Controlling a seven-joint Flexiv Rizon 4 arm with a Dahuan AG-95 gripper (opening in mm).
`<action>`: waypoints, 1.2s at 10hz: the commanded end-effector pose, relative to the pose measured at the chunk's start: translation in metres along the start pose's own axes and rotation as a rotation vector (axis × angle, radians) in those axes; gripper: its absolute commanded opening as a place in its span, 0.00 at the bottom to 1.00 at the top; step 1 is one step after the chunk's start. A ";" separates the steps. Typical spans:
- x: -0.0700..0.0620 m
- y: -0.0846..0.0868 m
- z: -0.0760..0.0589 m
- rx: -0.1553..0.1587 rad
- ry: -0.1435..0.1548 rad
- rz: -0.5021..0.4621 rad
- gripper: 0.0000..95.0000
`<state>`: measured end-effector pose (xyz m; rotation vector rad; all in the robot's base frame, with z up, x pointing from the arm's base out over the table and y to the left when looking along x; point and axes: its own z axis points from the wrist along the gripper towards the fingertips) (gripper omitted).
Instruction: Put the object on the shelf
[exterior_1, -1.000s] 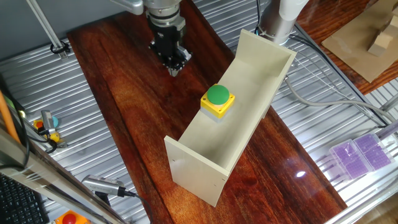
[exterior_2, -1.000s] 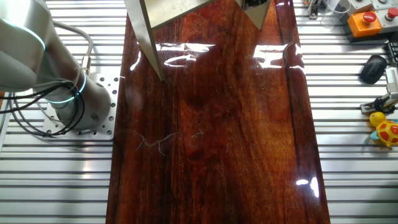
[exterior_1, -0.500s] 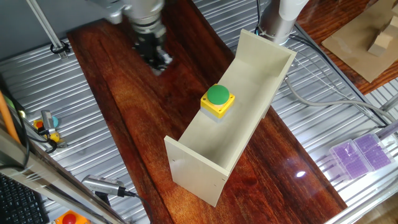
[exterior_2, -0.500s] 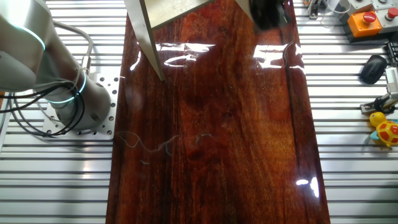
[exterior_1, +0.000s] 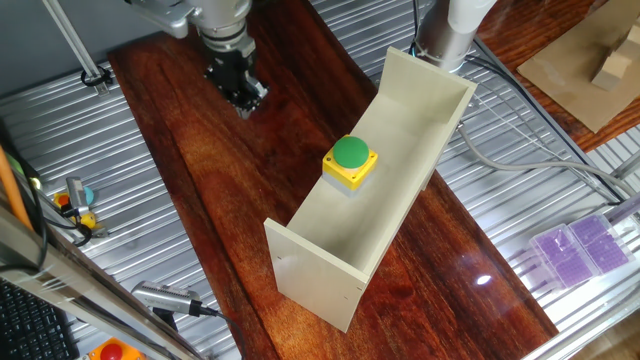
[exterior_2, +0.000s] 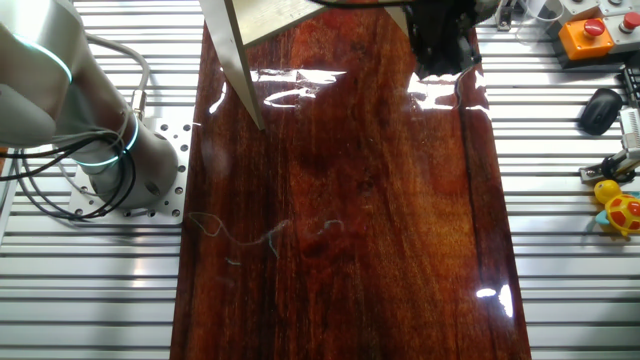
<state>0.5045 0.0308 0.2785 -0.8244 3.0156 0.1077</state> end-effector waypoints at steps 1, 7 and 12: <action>-0.001 0.000 0.000 0.016 0.013 0.053 0.00; -0.004 -0.048 0.051 0.010 -0.013 -0.098 0.00; -0.002 -0.050 0.053 0.022 -0.010 -0.095 0.00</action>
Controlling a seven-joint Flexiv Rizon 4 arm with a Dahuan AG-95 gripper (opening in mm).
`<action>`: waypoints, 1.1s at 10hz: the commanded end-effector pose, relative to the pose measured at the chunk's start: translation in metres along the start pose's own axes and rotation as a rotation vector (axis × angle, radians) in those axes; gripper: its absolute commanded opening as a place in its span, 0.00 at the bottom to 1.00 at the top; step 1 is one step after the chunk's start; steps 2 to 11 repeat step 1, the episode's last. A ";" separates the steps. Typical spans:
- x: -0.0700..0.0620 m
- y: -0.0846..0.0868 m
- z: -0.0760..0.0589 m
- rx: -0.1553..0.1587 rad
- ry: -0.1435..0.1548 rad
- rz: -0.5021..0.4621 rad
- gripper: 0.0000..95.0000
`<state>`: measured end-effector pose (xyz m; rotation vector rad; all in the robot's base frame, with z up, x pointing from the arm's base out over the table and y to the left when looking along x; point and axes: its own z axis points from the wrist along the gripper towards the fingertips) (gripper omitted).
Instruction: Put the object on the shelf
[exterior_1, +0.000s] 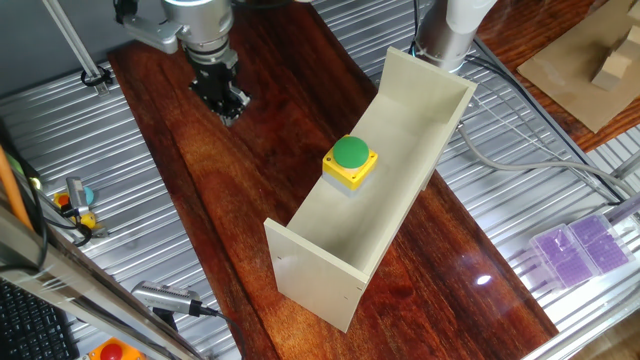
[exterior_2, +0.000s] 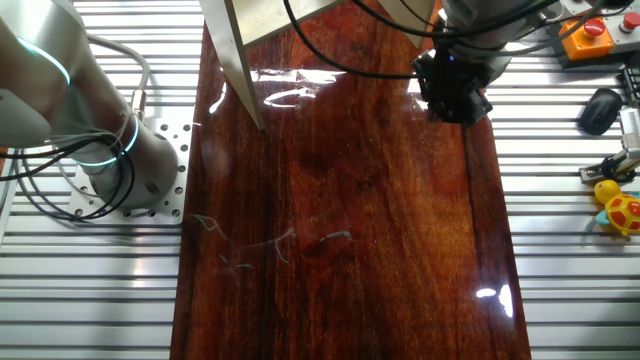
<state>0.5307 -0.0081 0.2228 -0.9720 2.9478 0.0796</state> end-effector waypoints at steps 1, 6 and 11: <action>-0.001 0.000 0.001 0.001 0.011 0.006 0.00; -0.001 0.000 0.001 0.001 0.011 0.006 0.00; -0.001 0.000 0.001 0.001 0.011 0.006 0.00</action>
